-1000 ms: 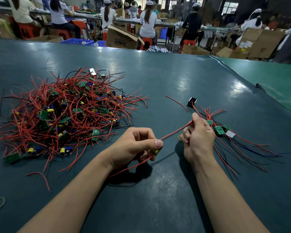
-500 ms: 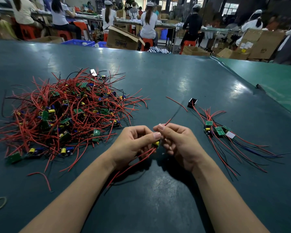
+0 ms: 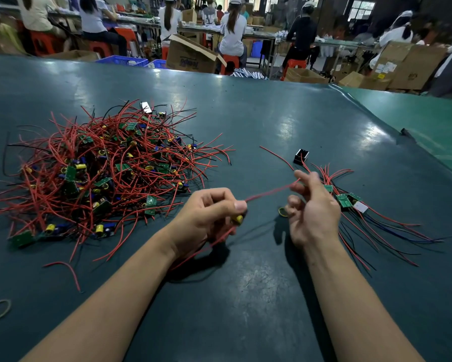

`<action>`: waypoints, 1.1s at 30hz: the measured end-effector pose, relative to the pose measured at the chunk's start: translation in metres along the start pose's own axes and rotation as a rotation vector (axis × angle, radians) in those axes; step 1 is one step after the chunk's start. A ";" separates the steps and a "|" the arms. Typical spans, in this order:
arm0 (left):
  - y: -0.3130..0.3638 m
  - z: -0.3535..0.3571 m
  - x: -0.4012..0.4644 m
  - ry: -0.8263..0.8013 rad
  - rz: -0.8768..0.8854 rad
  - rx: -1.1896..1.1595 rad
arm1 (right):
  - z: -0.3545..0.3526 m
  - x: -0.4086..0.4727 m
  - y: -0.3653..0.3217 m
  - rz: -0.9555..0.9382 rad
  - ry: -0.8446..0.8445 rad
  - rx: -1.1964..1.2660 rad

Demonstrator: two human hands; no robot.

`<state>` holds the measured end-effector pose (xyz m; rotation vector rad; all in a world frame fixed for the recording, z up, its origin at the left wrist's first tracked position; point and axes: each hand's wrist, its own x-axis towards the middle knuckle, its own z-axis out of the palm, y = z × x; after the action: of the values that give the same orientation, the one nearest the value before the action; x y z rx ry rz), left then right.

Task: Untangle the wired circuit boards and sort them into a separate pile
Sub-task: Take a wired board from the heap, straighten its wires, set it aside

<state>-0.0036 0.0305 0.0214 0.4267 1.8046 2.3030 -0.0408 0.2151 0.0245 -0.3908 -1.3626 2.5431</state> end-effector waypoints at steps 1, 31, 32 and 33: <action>0.000 -0.001 0.001 0.052 0.021 -0.029 | -0.001 0.000 -0.002 0.046 -0.020 -0.019; 0.000 -0.028 -0.008 0.824 0.508 1.045 | -0.004 -0.005 -0.007 0.150 0.066 0.117; 0.002 -0.028 -0.010 0.884 0.553 1.153 | -0.003 -0.005 -0.007 0.157 0.048 0.098; 0.004 -0.031 -0.012 0.963 0.581 1.238 | -0.002 -0.006 -0.007 0.163 0.024 0.063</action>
<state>-0.0025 -0.0024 0.0173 -0.1299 3.9316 1.2757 -0.0340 0.2185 0.0295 -0.5393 -1.2876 2.6942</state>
